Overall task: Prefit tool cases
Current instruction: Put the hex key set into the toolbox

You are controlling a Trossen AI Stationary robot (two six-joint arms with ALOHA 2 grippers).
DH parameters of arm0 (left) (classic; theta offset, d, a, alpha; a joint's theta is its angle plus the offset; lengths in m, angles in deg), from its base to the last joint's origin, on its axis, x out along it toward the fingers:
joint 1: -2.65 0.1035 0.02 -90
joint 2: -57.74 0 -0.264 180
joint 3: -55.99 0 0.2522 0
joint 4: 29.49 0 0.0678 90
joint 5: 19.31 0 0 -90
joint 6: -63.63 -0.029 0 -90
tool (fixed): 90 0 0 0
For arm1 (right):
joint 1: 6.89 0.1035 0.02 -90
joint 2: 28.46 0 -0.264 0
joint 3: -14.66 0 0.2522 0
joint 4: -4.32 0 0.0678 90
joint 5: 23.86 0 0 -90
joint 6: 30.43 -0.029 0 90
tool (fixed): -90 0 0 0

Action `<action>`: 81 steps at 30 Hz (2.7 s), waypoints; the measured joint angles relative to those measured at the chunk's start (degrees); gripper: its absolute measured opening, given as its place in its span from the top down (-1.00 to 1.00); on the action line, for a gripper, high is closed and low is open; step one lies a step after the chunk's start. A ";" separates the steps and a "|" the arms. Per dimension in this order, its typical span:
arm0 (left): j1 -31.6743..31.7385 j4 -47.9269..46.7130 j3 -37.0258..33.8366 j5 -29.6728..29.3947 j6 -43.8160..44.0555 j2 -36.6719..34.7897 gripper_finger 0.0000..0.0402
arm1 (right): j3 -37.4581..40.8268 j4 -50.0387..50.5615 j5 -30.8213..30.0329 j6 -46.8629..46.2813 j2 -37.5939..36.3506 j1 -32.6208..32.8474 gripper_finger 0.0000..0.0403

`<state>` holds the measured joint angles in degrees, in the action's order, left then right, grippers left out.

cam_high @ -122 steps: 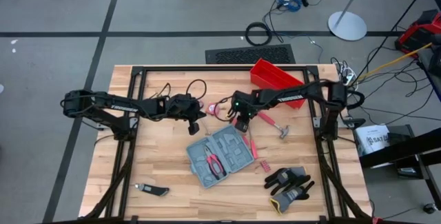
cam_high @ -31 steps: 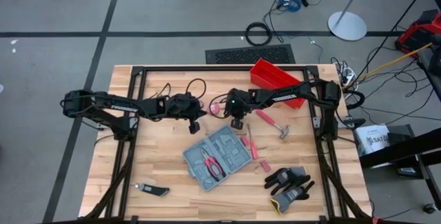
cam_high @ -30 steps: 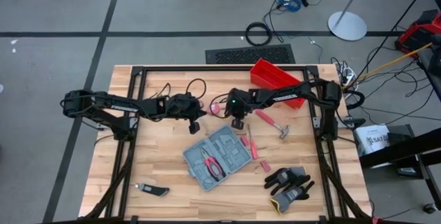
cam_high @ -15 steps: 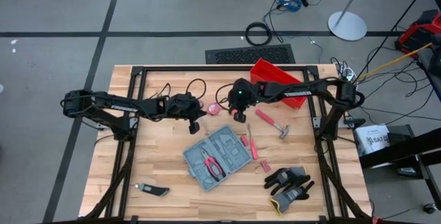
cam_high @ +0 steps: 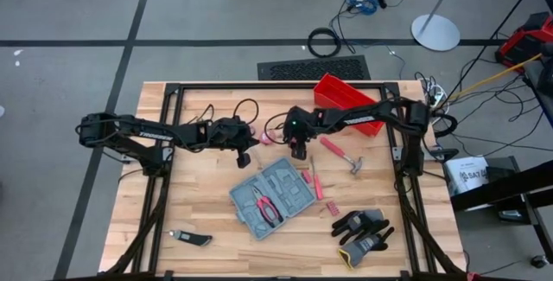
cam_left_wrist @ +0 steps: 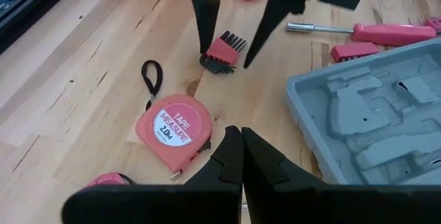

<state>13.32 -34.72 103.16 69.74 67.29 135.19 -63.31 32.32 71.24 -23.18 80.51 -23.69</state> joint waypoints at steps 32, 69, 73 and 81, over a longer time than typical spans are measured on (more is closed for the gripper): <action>0.01 0.01 0.00 -0.63 0.13 0.00 0.99 | 0.31 -2.40 3.42 -12.42 -2.16 -3.85 0.91; -4.58 -0.41 0.00 -32.93 -9.85 -23.97 0.99 | 1.31 -31.68 20.81 -53.30 -4.61 17.08 1.00; -5.40 -1.66 0.02 -32.87 -12.95 -29.07 0.99 | 1.33 -40.17 16.84 -59.01 0.37 19.07 1.00; -8.52 -13.61 0.02 -31.88 -10.78 -35.22 0.99 | 1.38 -46.51 9.21 -61.31 4.30 22.24 1.00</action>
<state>4.80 -48.33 103.18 37.85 56.51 99.97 -61.93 -14.19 80.45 -84.49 84.81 -1.45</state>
